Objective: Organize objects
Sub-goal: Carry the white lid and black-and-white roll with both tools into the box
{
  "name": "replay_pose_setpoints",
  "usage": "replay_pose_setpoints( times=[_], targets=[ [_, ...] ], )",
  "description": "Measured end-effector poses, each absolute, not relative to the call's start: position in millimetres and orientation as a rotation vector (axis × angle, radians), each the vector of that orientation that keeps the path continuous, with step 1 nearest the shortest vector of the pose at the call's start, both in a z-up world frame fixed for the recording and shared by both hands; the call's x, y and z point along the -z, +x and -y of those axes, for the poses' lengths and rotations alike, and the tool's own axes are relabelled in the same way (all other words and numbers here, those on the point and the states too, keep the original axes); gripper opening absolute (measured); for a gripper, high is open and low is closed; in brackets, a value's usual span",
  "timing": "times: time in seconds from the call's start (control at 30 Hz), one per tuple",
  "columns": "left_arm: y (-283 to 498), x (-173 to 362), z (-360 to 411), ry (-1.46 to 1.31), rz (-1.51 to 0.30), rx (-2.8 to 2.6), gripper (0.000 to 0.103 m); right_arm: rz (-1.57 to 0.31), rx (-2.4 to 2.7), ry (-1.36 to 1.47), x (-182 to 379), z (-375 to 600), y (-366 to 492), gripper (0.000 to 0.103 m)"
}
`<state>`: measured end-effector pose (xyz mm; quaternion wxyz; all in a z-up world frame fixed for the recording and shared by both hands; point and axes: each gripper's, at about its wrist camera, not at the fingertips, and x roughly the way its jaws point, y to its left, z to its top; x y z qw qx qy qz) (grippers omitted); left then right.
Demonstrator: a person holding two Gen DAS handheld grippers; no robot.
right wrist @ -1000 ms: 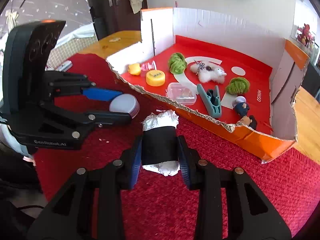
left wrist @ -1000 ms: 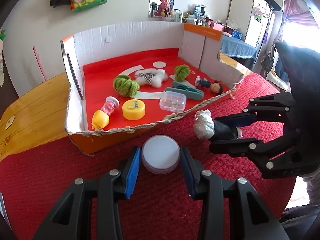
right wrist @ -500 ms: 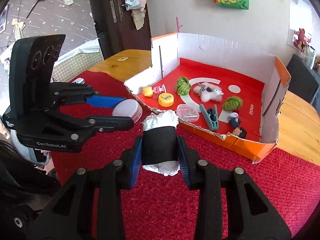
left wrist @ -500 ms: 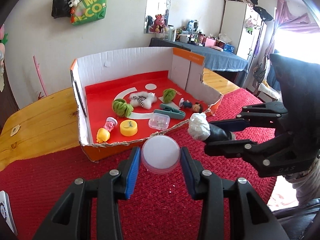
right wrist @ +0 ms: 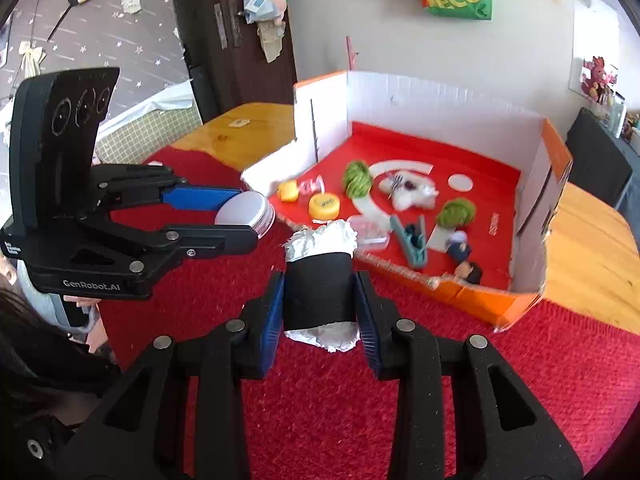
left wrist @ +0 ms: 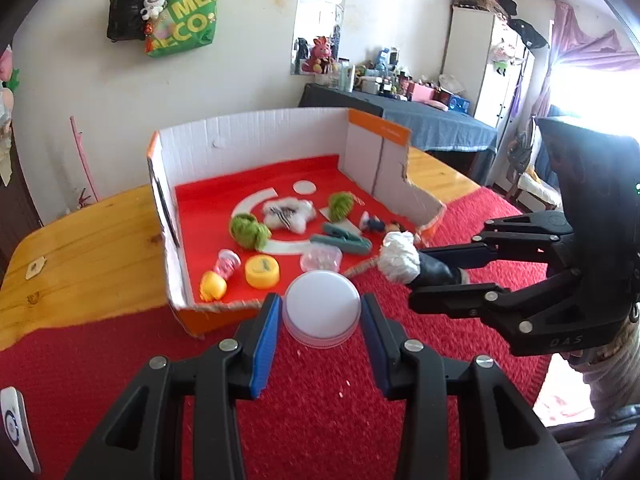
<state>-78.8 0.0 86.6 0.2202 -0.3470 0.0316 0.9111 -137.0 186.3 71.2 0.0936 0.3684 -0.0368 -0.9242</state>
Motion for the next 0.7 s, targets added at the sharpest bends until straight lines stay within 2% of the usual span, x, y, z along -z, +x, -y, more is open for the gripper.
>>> replay_pose_setpoints(
  times=[0.4, 0.7],
  targets=[
    [-163, -116, -9, -0.976, -0.157, -2.589, 0.042, -0.011, 2.891, 1.193, -110, -226, -213, 0.033],
    [-232, -109, -18, -1.094, -0.203, -2.570, 0.042, -0.051, 2.899, 1.413, -99, -252, -287, 0.033]
  ],
)
